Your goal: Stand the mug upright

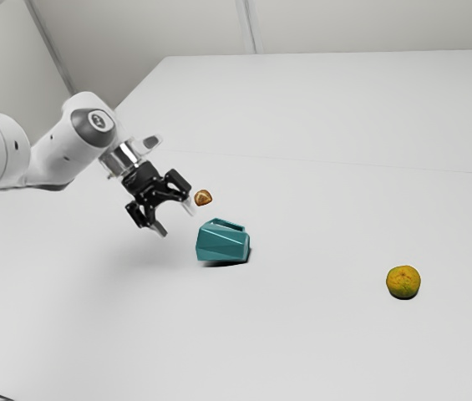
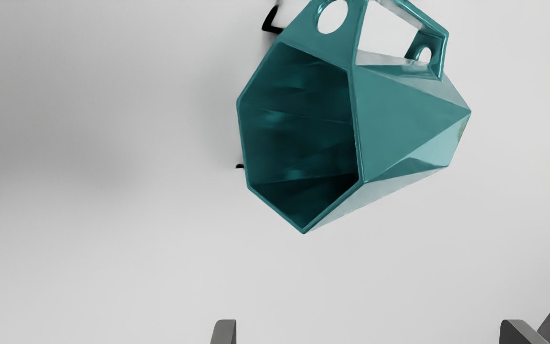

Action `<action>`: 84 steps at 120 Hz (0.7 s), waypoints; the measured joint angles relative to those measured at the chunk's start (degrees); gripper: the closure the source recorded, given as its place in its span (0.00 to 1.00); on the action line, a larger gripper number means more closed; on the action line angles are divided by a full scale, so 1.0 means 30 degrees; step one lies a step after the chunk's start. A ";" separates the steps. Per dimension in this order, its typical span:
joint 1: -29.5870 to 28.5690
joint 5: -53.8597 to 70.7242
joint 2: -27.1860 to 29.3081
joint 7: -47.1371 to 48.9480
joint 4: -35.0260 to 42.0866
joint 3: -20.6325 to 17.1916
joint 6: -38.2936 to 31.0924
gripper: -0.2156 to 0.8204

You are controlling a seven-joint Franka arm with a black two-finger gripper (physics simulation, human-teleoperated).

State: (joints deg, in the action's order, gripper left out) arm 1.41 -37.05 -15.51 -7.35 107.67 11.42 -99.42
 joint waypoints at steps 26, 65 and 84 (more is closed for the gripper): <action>0.0020 -0.2255 -0.1610 -0.0060 -0.0254 -0.0012 -0.0697 0.21; 0.0026 -0.4160 -0.2976 -0.0162 -0.0986 -0.0157 -0.1555 0.21; 0.0030 -0.5029 -0.3035 -0.0201 -0.0919 -0.0596 -0.1676 0.21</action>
State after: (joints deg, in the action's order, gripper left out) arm 1.50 -52.14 -24.62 -7.95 104.92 9.64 -104.45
